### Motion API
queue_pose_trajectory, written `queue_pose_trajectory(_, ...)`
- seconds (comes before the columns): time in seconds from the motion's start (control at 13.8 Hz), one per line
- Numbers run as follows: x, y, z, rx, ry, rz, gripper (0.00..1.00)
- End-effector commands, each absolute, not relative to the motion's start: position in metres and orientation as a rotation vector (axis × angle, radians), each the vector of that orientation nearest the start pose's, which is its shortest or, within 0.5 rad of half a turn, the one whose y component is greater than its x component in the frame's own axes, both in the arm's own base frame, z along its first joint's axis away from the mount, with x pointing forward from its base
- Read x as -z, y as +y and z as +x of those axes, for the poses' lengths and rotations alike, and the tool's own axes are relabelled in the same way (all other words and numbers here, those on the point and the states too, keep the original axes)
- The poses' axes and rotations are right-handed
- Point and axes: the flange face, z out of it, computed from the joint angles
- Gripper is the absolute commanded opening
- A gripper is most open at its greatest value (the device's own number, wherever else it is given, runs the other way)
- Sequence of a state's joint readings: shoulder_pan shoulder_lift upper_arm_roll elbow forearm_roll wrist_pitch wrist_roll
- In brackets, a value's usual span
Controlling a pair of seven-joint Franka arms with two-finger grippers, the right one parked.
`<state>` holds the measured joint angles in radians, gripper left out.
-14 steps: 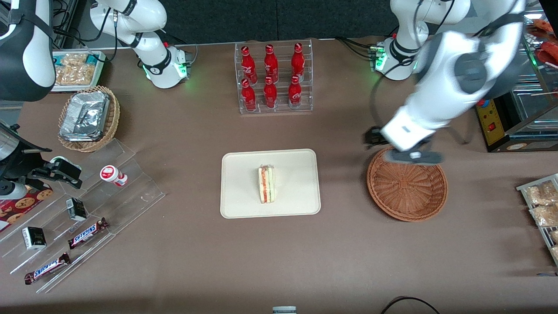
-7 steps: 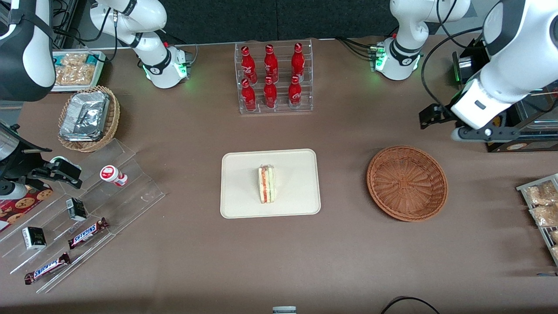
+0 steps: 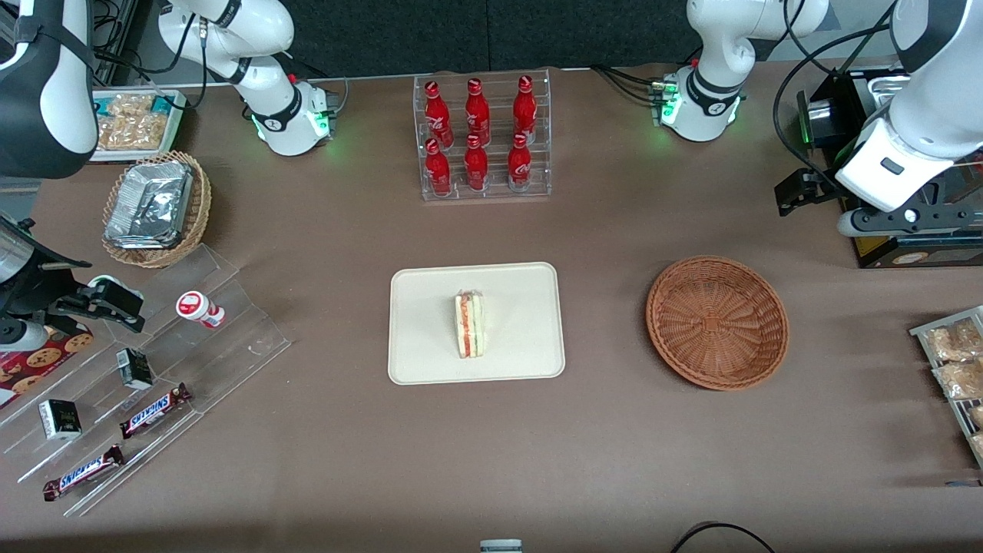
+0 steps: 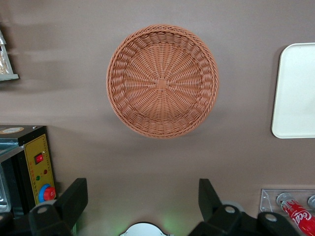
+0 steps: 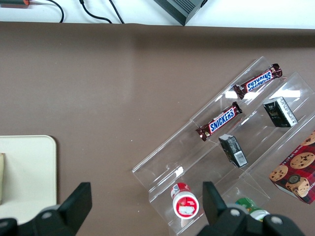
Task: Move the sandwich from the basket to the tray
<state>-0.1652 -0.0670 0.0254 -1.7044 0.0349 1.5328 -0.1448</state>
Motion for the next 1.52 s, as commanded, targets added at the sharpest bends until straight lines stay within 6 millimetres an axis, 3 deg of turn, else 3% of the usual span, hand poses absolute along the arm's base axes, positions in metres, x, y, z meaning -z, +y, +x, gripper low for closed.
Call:
queue_pose_trajectory(0.0,-0.615,-0.066,0.522,-0.107,-0.008,-3.091,0.99)
queue_pose_trajectory(0.22,-0.618,-0.066,0.524,-0.096,-0.01,-3.096,0.99)
queue_pose_trajectory(0.36,-0.62,-0.051,0.526,-0.089,-0.055,-3.102,0.99)
queue_pose_trajectory(0.65,-0.621,-0.046,0.529,-0.063,-0.074,-3.102,0.99)
queue_pose_trajectory(0.87,-0.621,-0.061,0.53,-0.033,-0.039,-3.099,0.99)
queue_pose_trajectory(1.45,-0.623,-0.066,0.529,-0.021,-0.022,-3.097,0.99)
